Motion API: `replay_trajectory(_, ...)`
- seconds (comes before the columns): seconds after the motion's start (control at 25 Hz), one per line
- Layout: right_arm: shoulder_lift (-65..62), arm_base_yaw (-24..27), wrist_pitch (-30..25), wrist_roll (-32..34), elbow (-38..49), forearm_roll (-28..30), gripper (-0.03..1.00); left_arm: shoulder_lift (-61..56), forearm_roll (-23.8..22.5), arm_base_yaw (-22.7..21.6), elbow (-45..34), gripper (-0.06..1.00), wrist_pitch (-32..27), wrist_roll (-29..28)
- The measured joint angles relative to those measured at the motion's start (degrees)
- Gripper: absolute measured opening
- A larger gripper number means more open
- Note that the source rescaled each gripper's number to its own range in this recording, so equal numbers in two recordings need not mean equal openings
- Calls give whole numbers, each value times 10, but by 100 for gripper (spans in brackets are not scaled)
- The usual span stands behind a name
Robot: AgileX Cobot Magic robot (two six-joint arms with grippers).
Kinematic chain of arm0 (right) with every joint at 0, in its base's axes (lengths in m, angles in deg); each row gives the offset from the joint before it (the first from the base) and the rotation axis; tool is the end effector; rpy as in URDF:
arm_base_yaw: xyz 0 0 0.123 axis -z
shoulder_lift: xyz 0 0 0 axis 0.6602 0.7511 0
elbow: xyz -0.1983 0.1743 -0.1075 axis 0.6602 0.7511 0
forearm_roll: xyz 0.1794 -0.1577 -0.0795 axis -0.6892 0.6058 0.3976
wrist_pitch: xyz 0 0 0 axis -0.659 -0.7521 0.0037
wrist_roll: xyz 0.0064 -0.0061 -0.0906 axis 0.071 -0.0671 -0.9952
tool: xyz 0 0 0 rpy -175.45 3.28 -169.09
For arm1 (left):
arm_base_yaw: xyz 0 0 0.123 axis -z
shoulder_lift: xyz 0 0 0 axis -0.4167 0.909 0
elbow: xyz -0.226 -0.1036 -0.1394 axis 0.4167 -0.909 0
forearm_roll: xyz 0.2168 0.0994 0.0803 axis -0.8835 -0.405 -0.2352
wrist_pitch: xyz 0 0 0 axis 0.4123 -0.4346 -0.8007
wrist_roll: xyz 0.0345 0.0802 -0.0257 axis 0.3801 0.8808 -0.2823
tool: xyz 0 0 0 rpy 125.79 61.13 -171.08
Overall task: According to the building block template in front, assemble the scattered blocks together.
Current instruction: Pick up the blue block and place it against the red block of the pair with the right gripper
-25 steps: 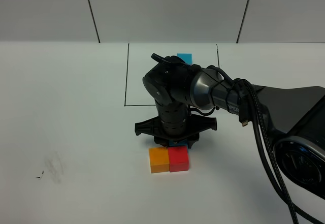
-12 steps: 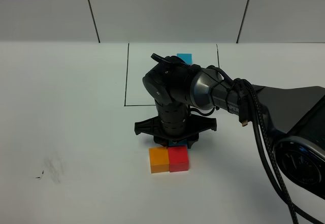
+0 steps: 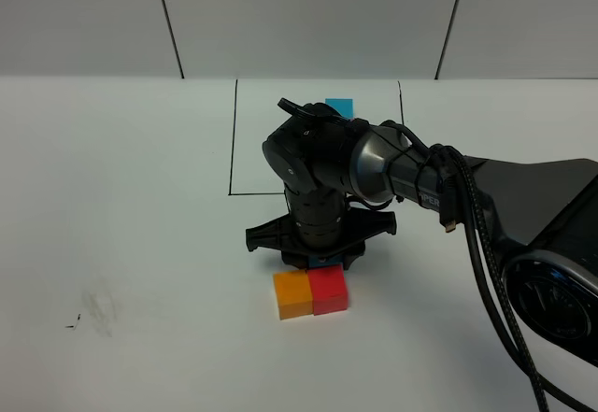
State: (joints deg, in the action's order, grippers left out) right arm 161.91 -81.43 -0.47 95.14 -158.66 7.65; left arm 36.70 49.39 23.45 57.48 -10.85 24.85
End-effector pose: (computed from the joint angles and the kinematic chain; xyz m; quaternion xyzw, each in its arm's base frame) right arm 0.3549 0.2846 0.1239 -0.0055 0.9980 -0.0346 0.0527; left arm -0.0080 0.0084 0.2775 -0.0686 0.8519 0.0237 0.5187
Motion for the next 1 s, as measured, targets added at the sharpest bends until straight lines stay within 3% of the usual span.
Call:
replay_trajectory(0.36, 3, 0, 0, -28, 0, 3, 34, 0, 0, 0, 0, 0, 0, 0)
replay_trajectory(0.84, -1, 0, 10, -64, 0, 22, 76, 0, 0, 0, 0, 0, 0, 0)
replay_trajectory(1.0, -31, 0, 13, -68, 0, 52, 85, 0, 0, 0, 0, 0, 0, 0)
